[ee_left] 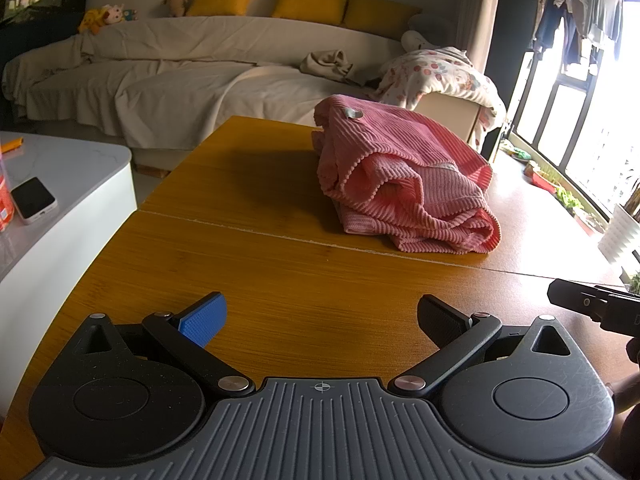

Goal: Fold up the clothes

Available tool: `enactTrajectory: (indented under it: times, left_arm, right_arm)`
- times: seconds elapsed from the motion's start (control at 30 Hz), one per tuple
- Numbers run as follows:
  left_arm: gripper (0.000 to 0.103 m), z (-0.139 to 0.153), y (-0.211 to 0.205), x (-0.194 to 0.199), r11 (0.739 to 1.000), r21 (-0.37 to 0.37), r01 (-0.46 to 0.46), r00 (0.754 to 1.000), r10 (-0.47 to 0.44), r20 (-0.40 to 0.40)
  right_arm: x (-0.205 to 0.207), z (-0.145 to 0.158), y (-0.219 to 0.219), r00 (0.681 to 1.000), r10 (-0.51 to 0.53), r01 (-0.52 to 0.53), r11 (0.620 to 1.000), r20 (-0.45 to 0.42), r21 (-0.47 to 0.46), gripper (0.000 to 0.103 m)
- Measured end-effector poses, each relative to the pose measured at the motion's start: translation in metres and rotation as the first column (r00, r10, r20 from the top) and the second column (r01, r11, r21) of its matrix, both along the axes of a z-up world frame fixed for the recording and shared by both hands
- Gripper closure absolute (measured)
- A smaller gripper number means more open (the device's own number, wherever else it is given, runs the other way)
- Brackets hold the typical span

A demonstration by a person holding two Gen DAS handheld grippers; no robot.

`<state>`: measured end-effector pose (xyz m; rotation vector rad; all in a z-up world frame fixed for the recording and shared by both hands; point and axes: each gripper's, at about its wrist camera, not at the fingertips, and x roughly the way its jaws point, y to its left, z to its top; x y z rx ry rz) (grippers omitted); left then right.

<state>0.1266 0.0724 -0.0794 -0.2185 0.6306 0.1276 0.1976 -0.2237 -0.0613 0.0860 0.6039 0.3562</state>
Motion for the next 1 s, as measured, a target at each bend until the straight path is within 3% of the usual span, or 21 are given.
enactTrajectory:
  times: [0.57,0.7,0.77,0.93,1.0]
  left_arm:
    - [0.000,0.001,-0.006,0.003,0.999,0.046,0.023,0.999,-0.021,-0.037]
    - [0.000,0.003,0.003,-0.003,0.998,-0.053,0.041,0.999,-0.041,-0.009]
    - [0.000,0.005,0.003,-0.005,0.997,-0.067,0.046,0.999,-0.047,-0.009]
    - [0.000,0.017,-0.016,-0.016,0.995,0.088,0.056,0.998,-0.057,0.011]
    - [0.000,0.021,-0.020,-0.022,0.992,0.109,0.059,0.997,-0.063,0.034]
  right_arm:
    - [-0.001,0.000,0.003,1.000,0.001,-0.001,1.000,-0.002,-0.017,0.000]
    - [-0.004,0.003,0.009,1.000,0.003,-0.003,0.999,0.005,-0.052,0.000]
    - [-0.005,0.004,0.011,1.000,0.004,-0.004,0.998,0.008,-0.070,0.000]
    - [-0.012,0.010,0.017,1.000,0.010,-0.007,0.994,0.027,-0.107,0.000]
    - [-0.015,0.014,0.019,0.999,0.014,-0.009,0.993,0.039,-0.119,0.000]
